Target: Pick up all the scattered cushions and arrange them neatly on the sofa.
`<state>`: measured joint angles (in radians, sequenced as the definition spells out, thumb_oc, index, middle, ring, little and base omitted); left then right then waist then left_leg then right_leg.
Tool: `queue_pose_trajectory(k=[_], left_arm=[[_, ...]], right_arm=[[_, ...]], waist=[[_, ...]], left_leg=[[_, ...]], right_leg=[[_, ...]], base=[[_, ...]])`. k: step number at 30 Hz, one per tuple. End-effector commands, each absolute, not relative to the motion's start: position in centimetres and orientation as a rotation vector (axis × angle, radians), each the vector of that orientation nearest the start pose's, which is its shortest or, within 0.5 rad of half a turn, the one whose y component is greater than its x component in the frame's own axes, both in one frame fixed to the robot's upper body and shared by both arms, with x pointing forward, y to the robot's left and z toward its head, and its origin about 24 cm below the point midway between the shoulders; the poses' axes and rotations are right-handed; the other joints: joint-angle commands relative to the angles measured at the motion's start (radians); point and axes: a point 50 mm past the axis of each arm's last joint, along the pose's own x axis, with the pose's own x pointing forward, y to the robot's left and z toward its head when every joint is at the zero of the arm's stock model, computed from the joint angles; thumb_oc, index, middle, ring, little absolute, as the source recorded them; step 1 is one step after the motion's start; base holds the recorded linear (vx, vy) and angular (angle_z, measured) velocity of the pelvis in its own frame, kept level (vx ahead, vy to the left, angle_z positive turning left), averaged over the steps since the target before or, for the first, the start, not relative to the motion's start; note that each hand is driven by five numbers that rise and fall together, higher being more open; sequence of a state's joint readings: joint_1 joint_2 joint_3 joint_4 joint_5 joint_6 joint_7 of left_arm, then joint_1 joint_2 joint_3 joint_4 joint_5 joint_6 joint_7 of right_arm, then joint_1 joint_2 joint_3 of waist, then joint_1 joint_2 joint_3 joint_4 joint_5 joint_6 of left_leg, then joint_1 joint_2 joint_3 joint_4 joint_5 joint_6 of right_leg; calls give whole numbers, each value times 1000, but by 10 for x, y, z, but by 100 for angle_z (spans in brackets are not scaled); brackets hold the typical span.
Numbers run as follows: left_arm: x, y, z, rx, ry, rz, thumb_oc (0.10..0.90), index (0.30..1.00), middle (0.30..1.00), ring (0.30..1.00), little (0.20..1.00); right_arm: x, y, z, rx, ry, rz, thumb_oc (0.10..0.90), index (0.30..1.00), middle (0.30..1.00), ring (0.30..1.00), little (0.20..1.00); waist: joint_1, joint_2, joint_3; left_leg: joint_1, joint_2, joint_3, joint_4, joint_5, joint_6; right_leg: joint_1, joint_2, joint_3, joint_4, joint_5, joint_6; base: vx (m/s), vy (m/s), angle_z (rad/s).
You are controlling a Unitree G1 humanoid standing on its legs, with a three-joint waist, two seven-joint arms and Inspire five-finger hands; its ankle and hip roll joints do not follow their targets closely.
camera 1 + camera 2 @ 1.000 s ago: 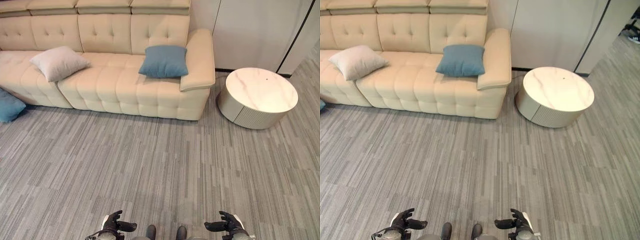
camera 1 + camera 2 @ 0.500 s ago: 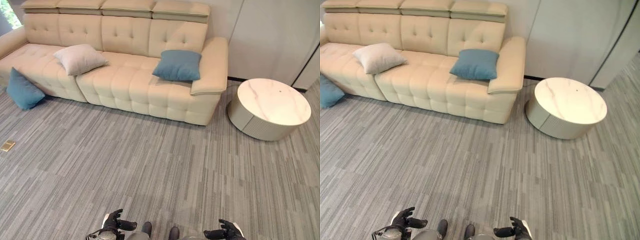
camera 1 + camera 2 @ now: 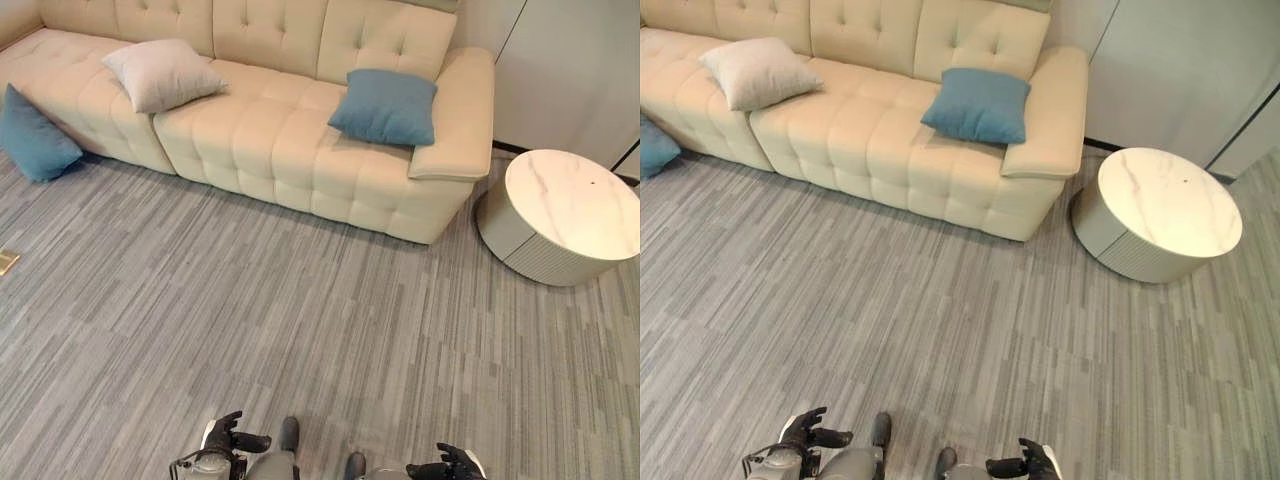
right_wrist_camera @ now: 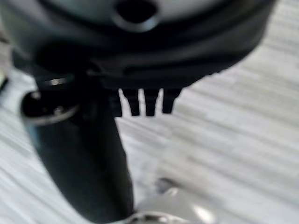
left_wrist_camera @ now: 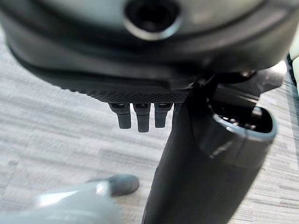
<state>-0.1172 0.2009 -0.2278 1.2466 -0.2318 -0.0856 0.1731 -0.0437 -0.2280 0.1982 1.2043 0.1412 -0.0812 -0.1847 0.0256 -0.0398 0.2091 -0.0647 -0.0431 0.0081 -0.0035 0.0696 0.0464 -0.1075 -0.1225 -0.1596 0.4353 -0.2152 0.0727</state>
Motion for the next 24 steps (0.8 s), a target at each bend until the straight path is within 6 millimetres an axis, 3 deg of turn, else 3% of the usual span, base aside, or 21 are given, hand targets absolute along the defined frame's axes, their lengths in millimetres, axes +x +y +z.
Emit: queue_pose_trajectory(k=[1,3,5,7,9,10,11,14,16,17,19,21,22,23,24], left_arm=[[139,223,-148,247,1001,231,800,900,900,900,900],[142,228,-145,250,990,245,800,900,900,900,900],[144,228,-145,251,984,246,800,900,900,900,900],[148,227,-143,246,970,239,800,900,900,900,900],[149,226,-143,246,971,235,800,900,900,900,900],[149,226,-143,246,971,235,800,900,900,900,900],[151,225,-143,248,969,227,800,900,900,900,900],[154,222,-143,246,969,216,800,900,900,900,900],[152,221,-144,259,976,202,800,900,900,900,900],[149,218,-146,261,989,192,800,900,900,900,900],[148,217,-146,258,991,191,800,900,900,900,900],[149,214,-146,251,984,184,800,900,900,900,900],[153,210,-145,254,970,161,800,900,900,900,900],[153,211,-145,254,970,161,800,900,900,900,900],[158,205,-143,221,947,172,800,900,900,900,900]], right_arm=[[136,-225,-146,-330,983,-176,800,900,900,900,900],[143,-223,-142,-330,948,-169,800,900,900,900,900],[146,-223,-141,-331,935,-166,800,900,900,900,900],[154,-221,-137,-334,901,-152,800,900,900,900,900],[149,-223,-139,-329,914,-155,800,900,900,900,900],[149,-223,-139,-329,914,-155,800,900,900,900,900],[148,-225,-139,-324,919,-166,800,900,900,900,900],[142,-226,-141,-329,929,-173,800,900,900,900,900],[138,-227,-142,-329,938,-175,800,900,900,900,900],[129,-229,-145,-324,967,-188,800,900,900,900,900],[125,-230,-146,-322,981,-195,800,900,900,900,900],[122,-232,-148,-308,994,-210,800,900,900,900,900],[139,-235,-141,-317,946,-225,800,900,900,900,900],[139,-235,-141,-317,946,-225,800,900,900,900,900],[155,-234,-135,-330,886,-226,800,900,900,900,900]], waist=[[20,-30,4],[16,-17,11],[13,-16,14],[1,-18,18],[-15,-27,27],[-15,-27,28],[-30,-34,35],[-46,-30,43],[-52,-31,36],[-63,-20,16],[-65,-15,8],[-68,-7,6],[-55,-6,17],[-56,-6,16],[-34,-14,45]], left_leg=[[-26,-4,-21,70,-136,23],[8,2,-31,46,-142,30],[27,1,-37,38,-146,31],[69,-5,-42,15,-165,23],[99,-14,-49,3,-179,18],[100,-14,-49,3,-179,18],[130,-25,-64,-6,-192,13],[179,-25,-65,-17,-219,-2],[192,-27,-70,-15,-234,-2],[218,-13,-75,-2,-261,-14],[217,-3,-73,20,-264,-26],[183,15,-56,148,-213,-69],[130,17,-50,259,-185,-85],[129,17,-50,259,-185,-85],[23,33,-22,451,-132,-102]], right_leg=[[44,-11,35,-11,212,63],[-6,-19,27,60,228,60],[-19,-18,22,53,219,55],[-38,-5,-14,-84,174,36],[-59,17,-27,-212,189,35],[-58,17,-27,-212,189,35],[-85,38,-28,-308,233,45],[-96,32,-99,-351,261,54],[-83,41,-81,-361,253,43],[-77,63,-52,-343,236,19],[-65,68,-56,-347,229,11],[-26,86,-44,-360,213,-13],[-6,85,-45,-376,210,-22],[-7,85,-45,-376,210,-22],[39,85,-44,-392,190,-50]], base=[[91,187,6],[141,158,1],[180,68,4],[280,11,6],[199,-15,-4],[258,-15,-2],[260,-17,3],[316,-38,4],[304,-58,-1],[456,-86,-2],[293,-68,13],[216,-85,20],[118,-59,3],[155,-100,-6],[188,-101,-13]])
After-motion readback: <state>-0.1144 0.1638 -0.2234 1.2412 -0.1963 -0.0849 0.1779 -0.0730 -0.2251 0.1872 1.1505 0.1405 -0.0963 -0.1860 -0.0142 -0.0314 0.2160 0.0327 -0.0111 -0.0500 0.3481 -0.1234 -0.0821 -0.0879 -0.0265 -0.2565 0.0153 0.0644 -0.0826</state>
